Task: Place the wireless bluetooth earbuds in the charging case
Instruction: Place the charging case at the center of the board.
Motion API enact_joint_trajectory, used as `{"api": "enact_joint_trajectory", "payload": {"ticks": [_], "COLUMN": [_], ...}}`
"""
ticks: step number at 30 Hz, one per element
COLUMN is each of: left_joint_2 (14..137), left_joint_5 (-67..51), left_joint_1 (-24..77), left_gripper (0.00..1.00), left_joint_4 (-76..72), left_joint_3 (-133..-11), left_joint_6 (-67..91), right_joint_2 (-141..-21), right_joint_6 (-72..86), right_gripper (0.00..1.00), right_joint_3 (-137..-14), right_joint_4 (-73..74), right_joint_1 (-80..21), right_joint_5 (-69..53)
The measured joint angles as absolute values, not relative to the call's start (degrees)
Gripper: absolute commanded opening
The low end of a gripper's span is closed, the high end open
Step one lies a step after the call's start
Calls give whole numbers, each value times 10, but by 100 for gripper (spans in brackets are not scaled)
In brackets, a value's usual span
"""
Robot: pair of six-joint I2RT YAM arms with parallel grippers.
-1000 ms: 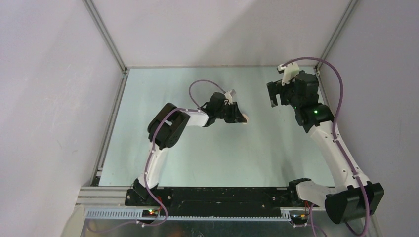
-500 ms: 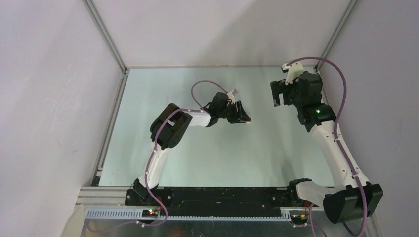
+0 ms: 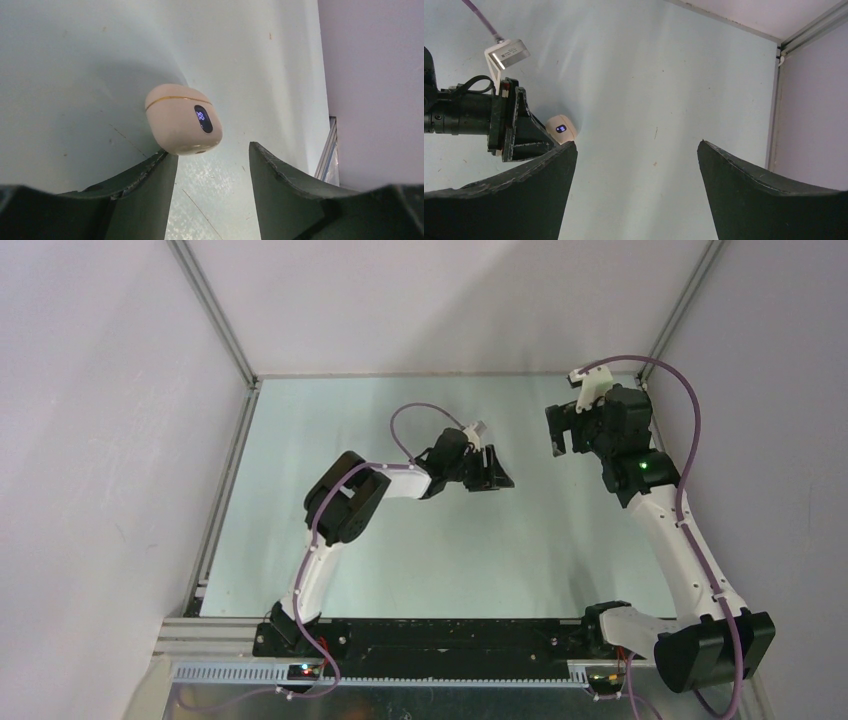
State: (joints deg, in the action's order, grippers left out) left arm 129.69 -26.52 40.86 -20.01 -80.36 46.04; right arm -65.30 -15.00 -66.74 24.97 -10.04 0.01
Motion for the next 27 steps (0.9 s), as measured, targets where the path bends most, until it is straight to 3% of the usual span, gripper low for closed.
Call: {"api": "enact_joint_trajectory", "payload": {"ticks": [19,23,27], "left_joint_2": [1263,1254,1217], "left_joint_5": [-268,-284,-307], "left_joint_1": [445,445,439], "left_gripper": [76,97,99], "left_joint_4": [-198,-187,-146], "left_joint_3": [-763,-761,-745], "left_joint_6": [458,437,366], "right_joint_2": [-646,-642,-639], "right_joint_6": [-150,-150,-150], "right_gripper": [95,96,99], "right_joint_3": [-664,-664,-664], "right_joint_4": [250,249,250], "right_joint_1": [-100,-100,-100], "right_joint_5": [-10,-10,-15]}}
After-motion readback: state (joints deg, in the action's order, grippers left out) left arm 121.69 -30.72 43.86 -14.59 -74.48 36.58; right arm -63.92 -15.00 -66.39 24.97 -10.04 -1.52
